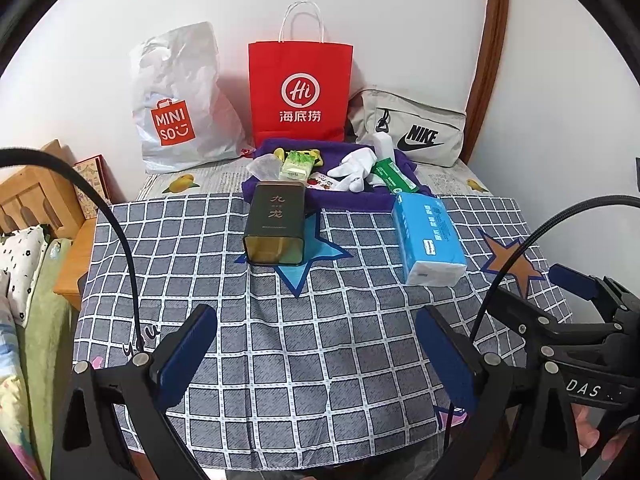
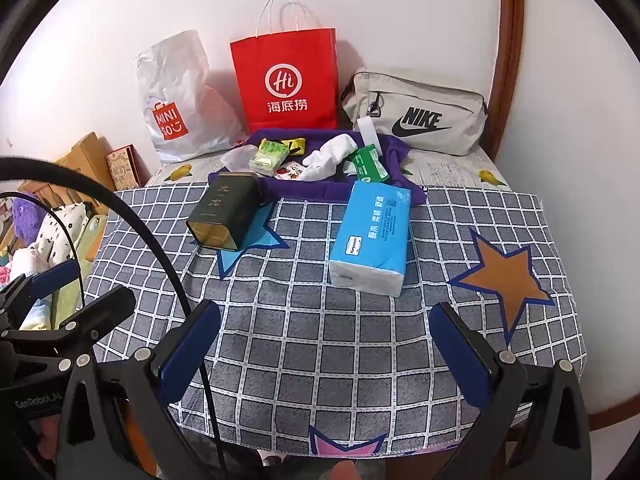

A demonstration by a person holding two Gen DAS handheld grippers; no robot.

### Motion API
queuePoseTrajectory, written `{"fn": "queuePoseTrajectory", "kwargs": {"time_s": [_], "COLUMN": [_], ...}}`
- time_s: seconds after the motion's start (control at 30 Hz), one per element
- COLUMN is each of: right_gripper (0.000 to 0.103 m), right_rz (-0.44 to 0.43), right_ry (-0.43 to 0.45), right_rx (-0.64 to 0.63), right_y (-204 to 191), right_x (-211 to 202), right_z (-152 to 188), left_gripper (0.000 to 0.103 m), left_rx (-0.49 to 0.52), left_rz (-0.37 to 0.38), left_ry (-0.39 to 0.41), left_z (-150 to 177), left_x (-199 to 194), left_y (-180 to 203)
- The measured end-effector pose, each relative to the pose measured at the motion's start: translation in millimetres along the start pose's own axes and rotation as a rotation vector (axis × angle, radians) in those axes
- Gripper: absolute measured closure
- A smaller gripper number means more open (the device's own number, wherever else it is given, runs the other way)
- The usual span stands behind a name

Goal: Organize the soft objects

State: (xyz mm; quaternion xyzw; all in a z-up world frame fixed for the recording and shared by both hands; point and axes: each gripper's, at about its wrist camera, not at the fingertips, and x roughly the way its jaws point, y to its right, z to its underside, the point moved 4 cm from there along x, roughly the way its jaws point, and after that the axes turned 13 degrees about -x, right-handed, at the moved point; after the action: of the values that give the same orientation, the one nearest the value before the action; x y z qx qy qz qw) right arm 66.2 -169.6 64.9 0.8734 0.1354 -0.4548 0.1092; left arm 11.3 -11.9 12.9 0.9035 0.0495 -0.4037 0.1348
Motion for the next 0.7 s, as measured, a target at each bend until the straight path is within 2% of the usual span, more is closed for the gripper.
{"fn": "queuePoseTrajectory", "kwargs": {"time_s": [0.7], "right_gripper": [0.0], "right_rz": [0.0], "right_ry": [-0.002], "right_rx": [0.005], "right_y": [-0.5], "right_x": [0.3], "right_z": [0.5], "left_gripper": [0.003], "left_rx": [0.005], "left_rz": [-0.001], "left_ry": [-0.005], "left_z": [0.0], "left_x": [2.0], "left_y": [-1.6]}}
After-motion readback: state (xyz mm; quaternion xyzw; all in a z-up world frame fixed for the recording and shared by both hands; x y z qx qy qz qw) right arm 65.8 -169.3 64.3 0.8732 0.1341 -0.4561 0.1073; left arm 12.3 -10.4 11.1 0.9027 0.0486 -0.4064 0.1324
